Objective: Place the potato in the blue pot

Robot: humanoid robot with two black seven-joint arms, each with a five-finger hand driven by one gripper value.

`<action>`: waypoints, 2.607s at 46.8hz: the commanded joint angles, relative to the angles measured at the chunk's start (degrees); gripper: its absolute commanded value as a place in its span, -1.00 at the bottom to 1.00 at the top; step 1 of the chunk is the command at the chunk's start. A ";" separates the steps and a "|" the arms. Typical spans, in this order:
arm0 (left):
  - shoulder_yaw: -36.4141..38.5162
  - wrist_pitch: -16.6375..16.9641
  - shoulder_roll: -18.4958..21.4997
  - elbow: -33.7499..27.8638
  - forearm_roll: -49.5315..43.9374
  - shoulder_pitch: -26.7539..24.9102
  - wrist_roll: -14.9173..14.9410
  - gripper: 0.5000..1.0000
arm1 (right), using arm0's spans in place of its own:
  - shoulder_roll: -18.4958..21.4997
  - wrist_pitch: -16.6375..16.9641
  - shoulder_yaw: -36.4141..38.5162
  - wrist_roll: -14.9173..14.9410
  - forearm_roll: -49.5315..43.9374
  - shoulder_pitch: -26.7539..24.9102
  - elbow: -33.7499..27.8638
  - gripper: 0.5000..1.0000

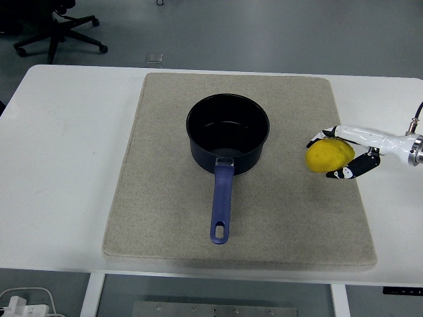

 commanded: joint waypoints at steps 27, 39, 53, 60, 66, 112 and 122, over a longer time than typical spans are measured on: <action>-0.04 0.00 0.00 0.00 -0.01 0.03 0.03 0.98 | -3.05 3.18 0.30 0.20 2.82 5.23 0.52 -1.00; -0.04 0.00 0.00 0.00 -0.01 0.02 0.03 0.98 | -2.88 5.29 0.39 0.12 3.00 8.04 0.52 -1.00; 0.04 0.00 0.00 0.00 -0.01 -0.06 0.03 0.98 | -0.25 8.19 -0.05 -0.06 5.55 14.71 0.61 -1.00; 0.04 0.00 0.00 0.00 -0.01 0.03 -0.06 0.98 | 4.32 8.63 -0.40 -0.15 6.08 16.83 0.61 -1.00; -0.04 -0.09 0.00 0.00 -0.01 0.03 0.03 0.98 | 9.59 8.63 -0.40 -0.15 6.34 17.44 0.00 -1.00; -0.04 0.00 0.00 0.00 -0.01 0.03 0.03 0.98 | 33.34 11.44 -3.39 -0.06 8.01 18.41 -20.75 -0.11; -0.04 0.00 0.00 0.00 -0.01 0.03 0.03 0.98 | 32.37 11.44 -3.48 -0.06 8.01 18.32 -20.83 0.69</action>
